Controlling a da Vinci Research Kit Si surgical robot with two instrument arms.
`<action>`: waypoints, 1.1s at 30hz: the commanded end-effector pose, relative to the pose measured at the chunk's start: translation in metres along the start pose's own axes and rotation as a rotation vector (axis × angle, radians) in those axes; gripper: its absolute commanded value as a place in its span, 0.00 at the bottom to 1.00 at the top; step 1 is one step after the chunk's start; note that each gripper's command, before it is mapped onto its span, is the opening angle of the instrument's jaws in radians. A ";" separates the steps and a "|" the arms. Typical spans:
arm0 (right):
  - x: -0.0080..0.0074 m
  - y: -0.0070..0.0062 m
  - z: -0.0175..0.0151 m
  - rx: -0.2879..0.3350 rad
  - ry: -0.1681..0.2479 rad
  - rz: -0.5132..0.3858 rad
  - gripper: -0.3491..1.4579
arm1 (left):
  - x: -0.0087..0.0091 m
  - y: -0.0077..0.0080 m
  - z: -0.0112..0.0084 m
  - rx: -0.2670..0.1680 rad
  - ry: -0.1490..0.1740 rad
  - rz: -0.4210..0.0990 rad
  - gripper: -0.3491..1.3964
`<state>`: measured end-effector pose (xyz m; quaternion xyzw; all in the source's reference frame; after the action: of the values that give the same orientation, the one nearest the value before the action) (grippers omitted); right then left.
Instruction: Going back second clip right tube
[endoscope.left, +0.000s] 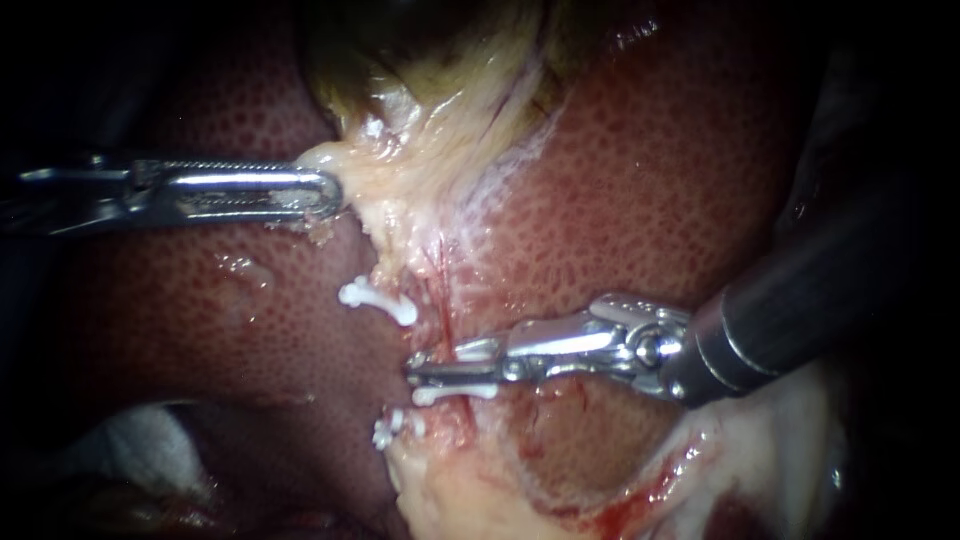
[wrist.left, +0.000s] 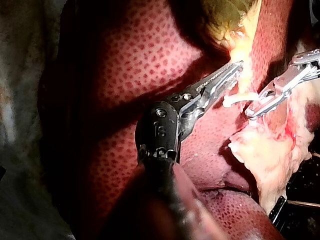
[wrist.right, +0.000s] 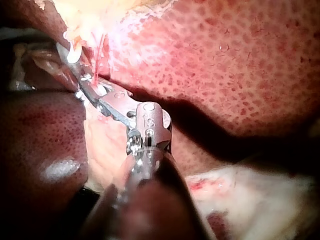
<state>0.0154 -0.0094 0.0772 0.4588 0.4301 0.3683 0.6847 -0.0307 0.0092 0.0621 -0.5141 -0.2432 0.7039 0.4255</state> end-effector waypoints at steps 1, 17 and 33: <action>0.0000 0.0000 0.0000 0.000 0.000 0.000 0.00 | 0.0000 0.0000 0.0000 0.000 0.000 0.000 0.00; 0.0013 0.0009 0.0003 -0.066 0.061 -0.306 0.47 | -0.0001 -0.0001 0.0000 0.000 0.000 0.000 0.00; 0.0016 0.0003 -0.0038 -0.057 0.043 -0.413 0.47 | -0.0002 -0.0001 -0.0002 -0.001 0.000 0.001 0.00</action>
<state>0.0118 -0.0064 0.0758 0.3320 0.5209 0.2356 0.7503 -0.0304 0.0090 0.0622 -0.5140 -0.2432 0.7041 0.4253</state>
